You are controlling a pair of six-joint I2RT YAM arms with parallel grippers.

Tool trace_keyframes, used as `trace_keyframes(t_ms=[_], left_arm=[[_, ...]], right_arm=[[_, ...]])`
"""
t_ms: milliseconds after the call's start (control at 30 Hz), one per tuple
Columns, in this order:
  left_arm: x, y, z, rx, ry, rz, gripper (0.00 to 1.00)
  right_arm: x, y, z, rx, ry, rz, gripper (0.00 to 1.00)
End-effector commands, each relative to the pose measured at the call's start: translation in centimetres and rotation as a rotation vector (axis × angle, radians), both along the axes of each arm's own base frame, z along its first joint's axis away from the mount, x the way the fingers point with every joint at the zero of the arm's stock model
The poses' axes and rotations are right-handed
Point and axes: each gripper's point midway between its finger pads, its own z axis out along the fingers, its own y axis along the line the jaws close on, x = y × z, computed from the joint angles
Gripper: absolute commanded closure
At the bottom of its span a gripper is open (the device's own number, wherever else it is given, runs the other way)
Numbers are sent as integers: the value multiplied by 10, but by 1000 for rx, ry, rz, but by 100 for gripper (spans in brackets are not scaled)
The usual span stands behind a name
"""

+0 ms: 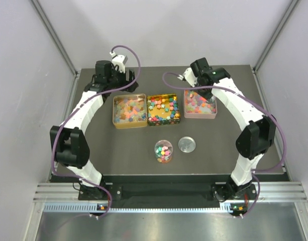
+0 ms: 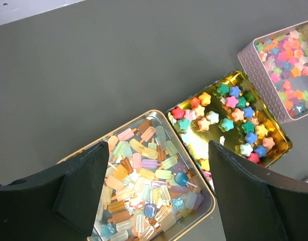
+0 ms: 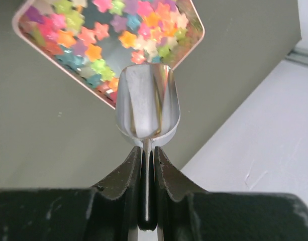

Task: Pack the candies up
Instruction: Scoop the fake candies from the storage box.

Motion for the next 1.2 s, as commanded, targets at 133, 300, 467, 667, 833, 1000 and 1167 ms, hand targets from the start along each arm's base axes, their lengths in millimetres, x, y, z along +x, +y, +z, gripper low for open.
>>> trace_keyframes(t_ms=[133, 300, 467, 667, 833, 1000, 1167], left_arm=[[-3, 1, 8, -13, -71, -35, 16], [-6, 4, 5, -9, -68, -27, 16], [-5, 9, 0, -10, -50, -18, 16], [-1, 11, -1, -13, -47, -19, 16], [2, 10, 0, -41, -32, 0, 16], [3, 10, -5, -47, -13, 6, 16], [4, 10, -4, -47, -14, 9, 16]], right_arm=[[40, -38, -21, -84, 0, -115, 100], [56, -43, -39, -123, 21, -115, 100], [71, -40, -42, -148, 6, -109, 100], [78, -30, -50, -156, 12, -66, 100], [75, -18, -64, -140, 64, 7, 100], [73, 3, -73, -142, 94, 86, 100], [67, 32, -78, -143, 117, 181, 100]])
